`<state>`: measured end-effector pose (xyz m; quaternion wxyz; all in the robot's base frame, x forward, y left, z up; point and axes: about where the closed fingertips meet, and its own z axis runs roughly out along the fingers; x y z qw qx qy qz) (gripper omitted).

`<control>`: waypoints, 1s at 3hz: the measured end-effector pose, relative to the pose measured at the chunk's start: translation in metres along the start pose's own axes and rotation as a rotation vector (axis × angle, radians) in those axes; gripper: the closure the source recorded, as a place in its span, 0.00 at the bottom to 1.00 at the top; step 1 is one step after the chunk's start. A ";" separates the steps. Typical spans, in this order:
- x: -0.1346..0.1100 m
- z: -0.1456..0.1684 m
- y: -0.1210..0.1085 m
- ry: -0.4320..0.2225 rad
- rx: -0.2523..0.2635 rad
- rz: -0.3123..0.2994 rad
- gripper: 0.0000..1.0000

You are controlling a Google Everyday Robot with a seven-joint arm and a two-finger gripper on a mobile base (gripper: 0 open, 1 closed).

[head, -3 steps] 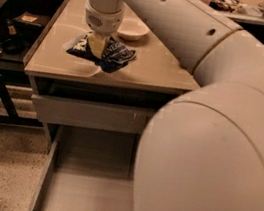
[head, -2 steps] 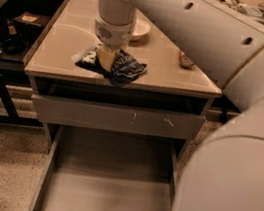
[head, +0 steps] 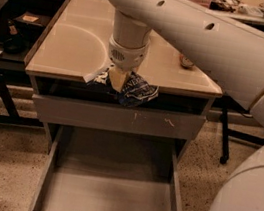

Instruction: Place blue chip bag into middle drawer

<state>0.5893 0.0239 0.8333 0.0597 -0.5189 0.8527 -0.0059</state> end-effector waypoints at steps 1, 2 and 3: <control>0.024 0.003 0.012 0.020 -0.030 0.030 1.00; 0.093 0.013 0.057 0.098 -0.131 0.122 1.00; 0.153 0.029 0.104 0.185 -0.238 0.203 1.00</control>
Offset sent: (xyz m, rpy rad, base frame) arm -0.1899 -0.1125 -0.0570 -0.0510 0.3692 -0.2340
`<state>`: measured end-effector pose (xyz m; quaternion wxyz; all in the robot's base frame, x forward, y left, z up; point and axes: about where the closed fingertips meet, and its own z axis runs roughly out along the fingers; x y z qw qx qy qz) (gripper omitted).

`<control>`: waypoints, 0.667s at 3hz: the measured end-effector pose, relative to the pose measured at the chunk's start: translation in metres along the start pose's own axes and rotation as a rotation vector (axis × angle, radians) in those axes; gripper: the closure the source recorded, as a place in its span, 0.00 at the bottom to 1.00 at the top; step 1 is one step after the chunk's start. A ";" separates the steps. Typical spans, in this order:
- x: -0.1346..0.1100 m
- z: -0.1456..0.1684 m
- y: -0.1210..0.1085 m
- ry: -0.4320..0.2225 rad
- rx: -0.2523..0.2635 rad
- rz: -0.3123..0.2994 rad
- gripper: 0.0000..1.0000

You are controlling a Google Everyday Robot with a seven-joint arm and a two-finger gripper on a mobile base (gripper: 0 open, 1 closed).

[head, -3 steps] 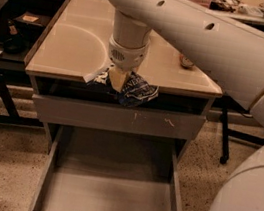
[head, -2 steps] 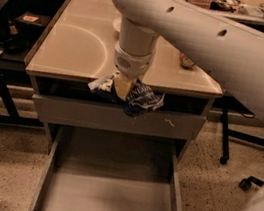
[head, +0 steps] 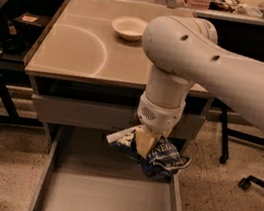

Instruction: Place blue chip bag into middle drawer

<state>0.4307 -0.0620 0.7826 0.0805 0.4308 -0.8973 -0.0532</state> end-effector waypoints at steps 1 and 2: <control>0.009 0.010 0.003 0.020 -0.015 0.009 1.00; 0.007 0.008 0.002 0.013 -0.011 0.006 1.00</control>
Offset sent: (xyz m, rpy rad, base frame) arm -0.0136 -0.0064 -0.0142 -0.0061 0.0396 -0.0123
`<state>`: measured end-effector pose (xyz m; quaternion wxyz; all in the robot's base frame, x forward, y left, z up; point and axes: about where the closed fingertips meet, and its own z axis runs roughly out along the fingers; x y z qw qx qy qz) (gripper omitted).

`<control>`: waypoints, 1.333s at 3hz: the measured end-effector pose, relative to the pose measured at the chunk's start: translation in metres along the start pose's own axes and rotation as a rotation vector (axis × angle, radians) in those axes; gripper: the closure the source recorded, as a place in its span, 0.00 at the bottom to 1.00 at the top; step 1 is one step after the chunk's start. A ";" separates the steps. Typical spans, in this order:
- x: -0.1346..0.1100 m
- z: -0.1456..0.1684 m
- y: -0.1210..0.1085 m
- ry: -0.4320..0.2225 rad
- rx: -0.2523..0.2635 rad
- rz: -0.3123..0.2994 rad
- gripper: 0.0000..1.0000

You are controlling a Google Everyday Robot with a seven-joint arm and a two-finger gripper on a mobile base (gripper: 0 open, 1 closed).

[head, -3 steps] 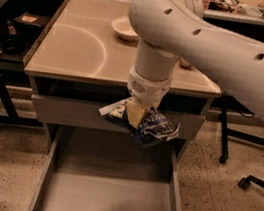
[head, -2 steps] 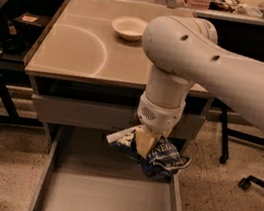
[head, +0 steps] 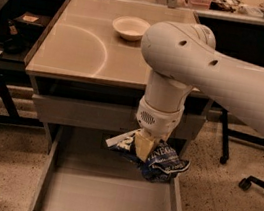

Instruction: Place blue chip bag into middle drawer

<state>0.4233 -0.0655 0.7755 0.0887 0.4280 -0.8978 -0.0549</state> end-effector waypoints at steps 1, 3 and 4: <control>-0.001 0.042 -0.001 0.016 -0.089 0.034 1.00; -0.031 0.140 -0.001 0.080 -0.297 0.056 1.00; -0.031 0.146 -0.001 0.090 -0.307 0.057 1.00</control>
Offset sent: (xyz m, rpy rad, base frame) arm -0.0091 0.0224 -0.1737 0.1498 0.3567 -0.1228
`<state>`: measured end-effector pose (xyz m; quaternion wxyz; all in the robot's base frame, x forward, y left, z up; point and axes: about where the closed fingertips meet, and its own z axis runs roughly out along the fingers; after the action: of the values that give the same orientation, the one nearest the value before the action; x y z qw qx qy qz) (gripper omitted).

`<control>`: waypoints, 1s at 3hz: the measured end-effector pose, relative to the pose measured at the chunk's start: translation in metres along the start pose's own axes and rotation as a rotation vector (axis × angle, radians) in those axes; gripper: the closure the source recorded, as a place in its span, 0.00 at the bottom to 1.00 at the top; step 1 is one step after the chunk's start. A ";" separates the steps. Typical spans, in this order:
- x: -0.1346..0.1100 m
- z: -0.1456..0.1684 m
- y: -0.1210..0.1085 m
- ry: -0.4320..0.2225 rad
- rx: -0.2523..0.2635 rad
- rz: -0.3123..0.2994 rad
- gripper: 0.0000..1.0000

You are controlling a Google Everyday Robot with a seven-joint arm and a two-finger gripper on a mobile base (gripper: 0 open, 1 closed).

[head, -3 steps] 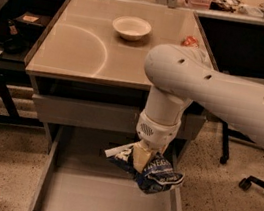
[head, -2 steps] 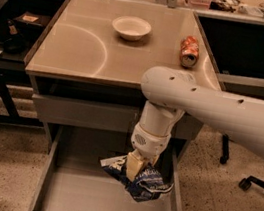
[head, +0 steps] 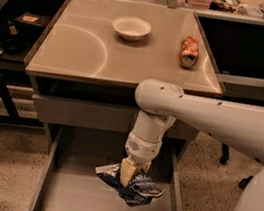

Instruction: Place blue chip bag into middle drawer

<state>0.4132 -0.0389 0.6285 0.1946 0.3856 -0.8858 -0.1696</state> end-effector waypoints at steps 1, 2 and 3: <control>-0.002 0.009 -0.002 0.000 -0.020 0.003 1.00; -0.003 0.037 -0.013 -0.070 -0.089 0.059 1.00; -0.017 0.065 -0.033 -0.182 -0.160 0.124 1.00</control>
Offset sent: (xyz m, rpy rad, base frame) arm 0.0033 -0.0019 -0.0787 0.1806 -0.0120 -0.2753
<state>0.4133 -0.0383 0.5540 0.1535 0.2964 -0.9056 -0.2615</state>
